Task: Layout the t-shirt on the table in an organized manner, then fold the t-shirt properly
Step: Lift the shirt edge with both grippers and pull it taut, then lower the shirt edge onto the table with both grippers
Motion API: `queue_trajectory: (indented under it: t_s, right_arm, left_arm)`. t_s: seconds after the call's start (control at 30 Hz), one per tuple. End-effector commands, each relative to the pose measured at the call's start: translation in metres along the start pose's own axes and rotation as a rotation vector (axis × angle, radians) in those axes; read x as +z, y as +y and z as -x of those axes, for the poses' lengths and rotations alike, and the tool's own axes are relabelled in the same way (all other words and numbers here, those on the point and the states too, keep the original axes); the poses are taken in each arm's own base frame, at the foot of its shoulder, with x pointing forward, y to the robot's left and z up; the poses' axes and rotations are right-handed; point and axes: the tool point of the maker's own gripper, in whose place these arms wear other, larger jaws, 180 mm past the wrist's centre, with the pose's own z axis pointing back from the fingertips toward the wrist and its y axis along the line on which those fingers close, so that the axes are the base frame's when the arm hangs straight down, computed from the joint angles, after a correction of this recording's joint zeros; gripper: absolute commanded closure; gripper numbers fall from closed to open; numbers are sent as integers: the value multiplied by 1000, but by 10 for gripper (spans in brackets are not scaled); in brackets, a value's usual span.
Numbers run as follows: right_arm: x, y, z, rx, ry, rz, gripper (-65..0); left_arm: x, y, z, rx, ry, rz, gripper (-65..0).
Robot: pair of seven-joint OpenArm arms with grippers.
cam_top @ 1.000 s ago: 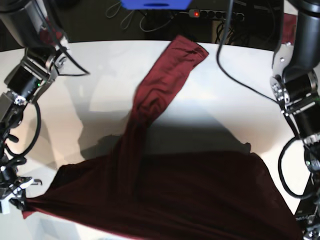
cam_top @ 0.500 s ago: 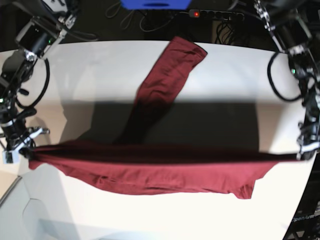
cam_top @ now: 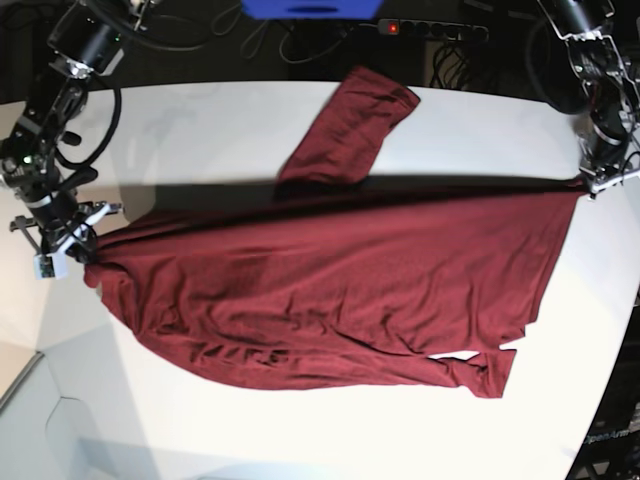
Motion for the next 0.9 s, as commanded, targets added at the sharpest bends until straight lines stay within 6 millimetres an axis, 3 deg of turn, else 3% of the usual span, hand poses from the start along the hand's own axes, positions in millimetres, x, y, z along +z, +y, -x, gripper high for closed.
queue_trajectory:
  t_s: [0.0,0.1,0.23,0.3,0.37,0.5,0.67,0.77,0.87]
  right_arm:
    - [-2,-6,-19,10,-52,8,0]
    - [-16,-5,-20,19,-24,-16,-45]
    - [-15,-8,-14,43,0,-20,-240]
    - [-4,-14,-19,57,-25,5,-343]
    - [14,-27,-23,61,-51,61,-406]
    - [44,-28,-31,44,-111,134,-440]
    - [64,24,1,5,-72,77,-440]
    - [68,90,28,-42,-21,-57,-430]
    - [68,133,39,-29,11,-170,-412]
  left_arm:
    - [2,-4,-19,-7,-46,12,-1]
    - [2,-6,-18,-9,-41,16,-1]
    - [2,-6,-15,-6,-32,17,-1]
    - [1,-8,-13,-10,-27,23,-1]
    - [-1,-12,-8,-21,-13,28,-1]
    - [-3,-19,1,-40,11,42,-1]
    - [-6,-27,9,-59,27,57,-1]
    - [-10,-38,12,-68,35,77,-1]
    - [-11,-42,15,-74,45,84,-1]
